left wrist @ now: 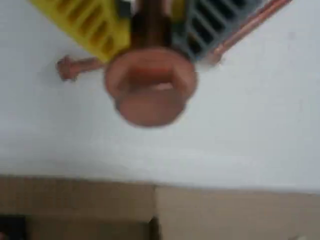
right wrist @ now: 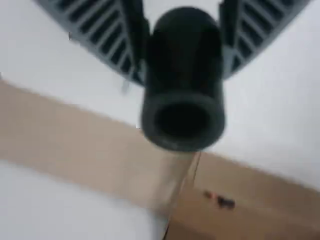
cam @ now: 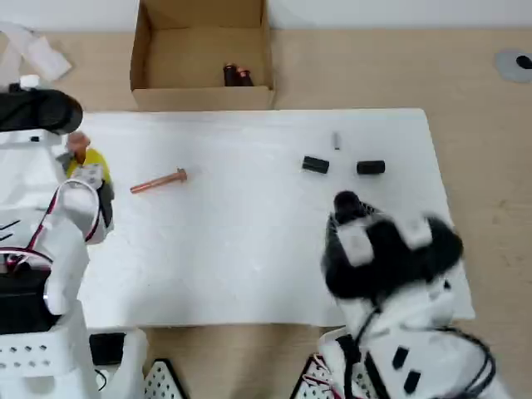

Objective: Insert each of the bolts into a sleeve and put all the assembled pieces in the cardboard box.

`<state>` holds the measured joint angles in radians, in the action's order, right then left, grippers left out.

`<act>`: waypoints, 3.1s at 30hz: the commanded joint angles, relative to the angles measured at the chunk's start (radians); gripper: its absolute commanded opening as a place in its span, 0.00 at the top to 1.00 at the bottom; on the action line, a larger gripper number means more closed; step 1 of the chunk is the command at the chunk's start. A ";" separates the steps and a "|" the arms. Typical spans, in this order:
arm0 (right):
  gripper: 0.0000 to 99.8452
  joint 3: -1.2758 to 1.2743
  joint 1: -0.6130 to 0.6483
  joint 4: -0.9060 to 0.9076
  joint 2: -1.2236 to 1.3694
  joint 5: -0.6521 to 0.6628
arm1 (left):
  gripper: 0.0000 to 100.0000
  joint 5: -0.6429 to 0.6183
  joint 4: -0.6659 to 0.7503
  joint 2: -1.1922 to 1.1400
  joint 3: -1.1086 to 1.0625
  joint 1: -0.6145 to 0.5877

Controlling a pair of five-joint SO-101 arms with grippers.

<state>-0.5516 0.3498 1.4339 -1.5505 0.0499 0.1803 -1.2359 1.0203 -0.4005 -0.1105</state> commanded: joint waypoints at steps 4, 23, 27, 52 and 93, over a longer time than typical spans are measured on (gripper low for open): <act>0.99 -0.432 -0.004 -0.276 -0.303 0.002 | 0.99 -0.086 0.186 0.008 0.060 0.219; 0.99 -0.774 0.377 -0.647 -0.351 -0.193 | 0.99 -0.187 0.311 -0.065 0.055 0.563; 0.99 -0.797 0.378 -0.706 -0.346 -0.216 | 0.99 -0.230 0.311 0.005 0.061 0.577; 0.99 -0.852 0.466 -0.706 -0.346 -0.210 | 0.99 -0.180 0.364 0.143 -0.075 0.687; 0.99 -0.849 0.466 -0.703 -0.346 -0.210 | 0.99 -0.141 0.175 0.145 -0.081 0.712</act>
<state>-1.4093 0.7994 0.7557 -1.8082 -0.1588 0.0192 -1.0671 1.1523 -0.4787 0.6122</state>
